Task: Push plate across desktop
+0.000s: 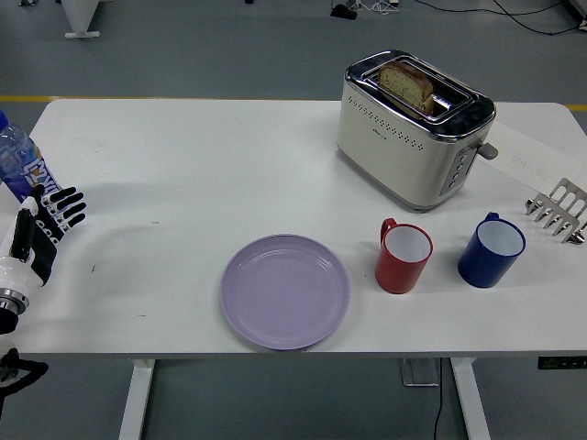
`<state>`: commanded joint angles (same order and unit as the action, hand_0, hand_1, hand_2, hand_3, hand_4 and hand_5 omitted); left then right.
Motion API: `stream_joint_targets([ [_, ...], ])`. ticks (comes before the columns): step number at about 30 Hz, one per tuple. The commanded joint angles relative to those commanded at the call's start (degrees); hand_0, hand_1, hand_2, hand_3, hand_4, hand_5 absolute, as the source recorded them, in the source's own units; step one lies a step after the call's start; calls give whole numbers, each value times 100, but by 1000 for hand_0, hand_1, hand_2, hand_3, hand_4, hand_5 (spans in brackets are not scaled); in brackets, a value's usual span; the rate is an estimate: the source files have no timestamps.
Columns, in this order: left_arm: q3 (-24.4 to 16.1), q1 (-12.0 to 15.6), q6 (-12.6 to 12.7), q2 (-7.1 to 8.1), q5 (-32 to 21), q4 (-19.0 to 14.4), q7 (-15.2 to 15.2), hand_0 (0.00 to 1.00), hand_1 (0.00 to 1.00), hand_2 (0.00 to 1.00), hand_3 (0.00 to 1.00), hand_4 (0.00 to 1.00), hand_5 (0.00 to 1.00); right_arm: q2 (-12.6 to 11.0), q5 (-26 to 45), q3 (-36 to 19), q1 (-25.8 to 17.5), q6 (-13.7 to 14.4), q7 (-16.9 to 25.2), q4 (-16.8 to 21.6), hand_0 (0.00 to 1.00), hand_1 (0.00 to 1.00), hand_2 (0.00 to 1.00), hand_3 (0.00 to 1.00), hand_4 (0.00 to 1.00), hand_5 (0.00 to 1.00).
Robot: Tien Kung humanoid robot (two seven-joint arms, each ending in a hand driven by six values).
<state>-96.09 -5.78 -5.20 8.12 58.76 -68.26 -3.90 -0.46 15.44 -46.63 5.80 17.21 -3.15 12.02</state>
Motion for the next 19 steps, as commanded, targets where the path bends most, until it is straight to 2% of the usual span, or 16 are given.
stream_joint_targets([
  [19,-19,-24,3,-25,15,6,2,799,770,739,654,579,998,6,-34,-6,30,-7,-4,0,567,473,618,619,398,575],
])
